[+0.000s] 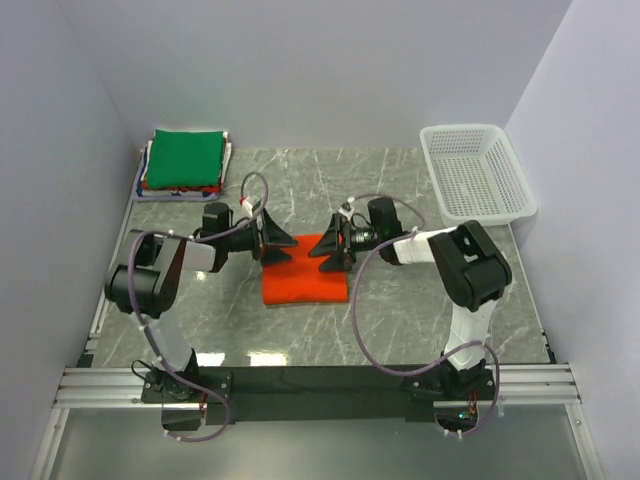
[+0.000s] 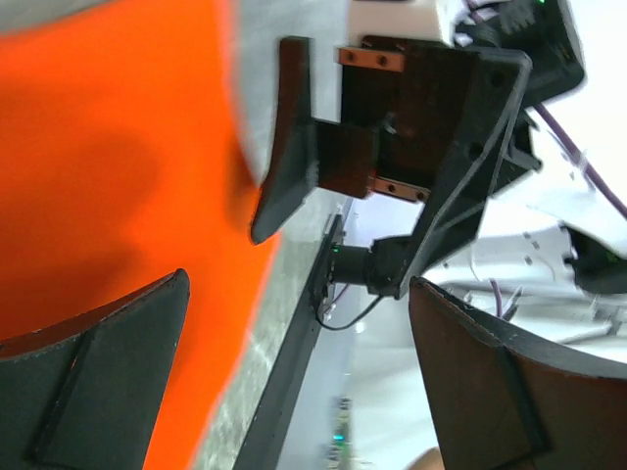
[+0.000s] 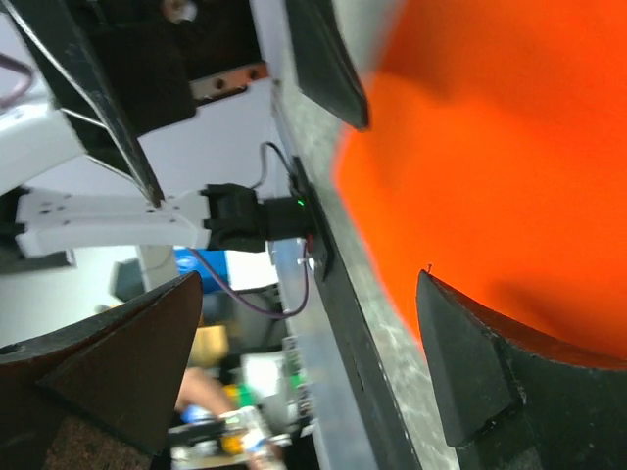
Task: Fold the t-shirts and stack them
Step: Fold the tshirt
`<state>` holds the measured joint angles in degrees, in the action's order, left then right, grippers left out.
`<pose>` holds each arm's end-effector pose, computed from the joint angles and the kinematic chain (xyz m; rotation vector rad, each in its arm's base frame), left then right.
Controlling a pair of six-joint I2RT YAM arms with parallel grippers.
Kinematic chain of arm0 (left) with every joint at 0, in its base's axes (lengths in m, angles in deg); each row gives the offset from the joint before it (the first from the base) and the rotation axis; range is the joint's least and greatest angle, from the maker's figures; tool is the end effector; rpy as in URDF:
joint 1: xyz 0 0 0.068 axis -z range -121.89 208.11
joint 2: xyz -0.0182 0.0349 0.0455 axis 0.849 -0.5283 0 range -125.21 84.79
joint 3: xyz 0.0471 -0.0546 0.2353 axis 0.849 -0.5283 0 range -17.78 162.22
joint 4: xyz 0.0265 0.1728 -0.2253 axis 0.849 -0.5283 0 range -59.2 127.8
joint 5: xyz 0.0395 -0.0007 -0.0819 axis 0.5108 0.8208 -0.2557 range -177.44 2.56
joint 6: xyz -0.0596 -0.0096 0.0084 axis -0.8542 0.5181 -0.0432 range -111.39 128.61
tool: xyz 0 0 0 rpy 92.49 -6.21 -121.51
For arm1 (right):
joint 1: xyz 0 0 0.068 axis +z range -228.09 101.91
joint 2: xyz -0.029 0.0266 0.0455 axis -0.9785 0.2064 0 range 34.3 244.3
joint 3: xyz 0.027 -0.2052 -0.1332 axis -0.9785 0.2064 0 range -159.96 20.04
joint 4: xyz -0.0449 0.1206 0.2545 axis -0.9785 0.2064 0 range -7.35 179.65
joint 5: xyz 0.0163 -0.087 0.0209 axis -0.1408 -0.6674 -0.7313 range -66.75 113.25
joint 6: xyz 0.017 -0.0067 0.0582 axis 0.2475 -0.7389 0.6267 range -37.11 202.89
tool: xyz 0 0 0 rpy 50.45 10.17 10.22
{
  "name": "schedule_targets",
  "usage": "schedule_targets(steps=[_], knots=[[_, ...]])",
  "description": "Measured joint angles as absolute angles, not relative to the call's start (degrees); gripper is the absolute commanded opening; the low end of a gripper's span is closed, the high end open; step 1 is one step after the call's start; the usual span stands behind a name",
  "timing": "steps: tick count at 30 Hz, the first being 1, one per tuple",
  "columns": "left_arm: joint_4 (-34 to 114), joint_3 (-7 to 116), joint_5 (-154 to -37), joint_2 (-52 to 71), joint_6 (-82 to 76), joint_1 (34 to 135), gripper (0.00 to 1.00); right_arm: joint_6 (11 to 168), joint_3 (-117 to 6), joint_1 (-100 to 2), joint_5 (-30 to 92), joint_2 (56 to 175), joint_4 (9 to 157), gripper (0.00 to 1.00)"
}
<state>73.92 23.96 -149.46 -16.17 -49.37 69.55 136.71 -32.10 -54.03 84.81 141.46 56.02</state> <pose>0.3277 -0.1074 0.1067 -0.0625 2.2178 -1.7945 0.3289 0.1908 0.1068 -0.1924 2.3539 1.8653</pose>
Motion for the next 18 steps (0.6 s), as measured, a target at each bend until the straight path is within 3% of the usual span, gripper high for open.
schedule_targets(steps=[6, 18], knots=[[72.41, 23.04, -149.39, -25.84, -49.43, 69.05, 0.99, 137.15, -31.9, -53.75, 84.5, 150.24, 56.81, 0.91], [64.04, 41.51, -150.16, -34.56, -42.52, 64.02, 1.0, 129.41, -49.74, -57.29, 82.27, 157.44, 67.08, 0.9]])
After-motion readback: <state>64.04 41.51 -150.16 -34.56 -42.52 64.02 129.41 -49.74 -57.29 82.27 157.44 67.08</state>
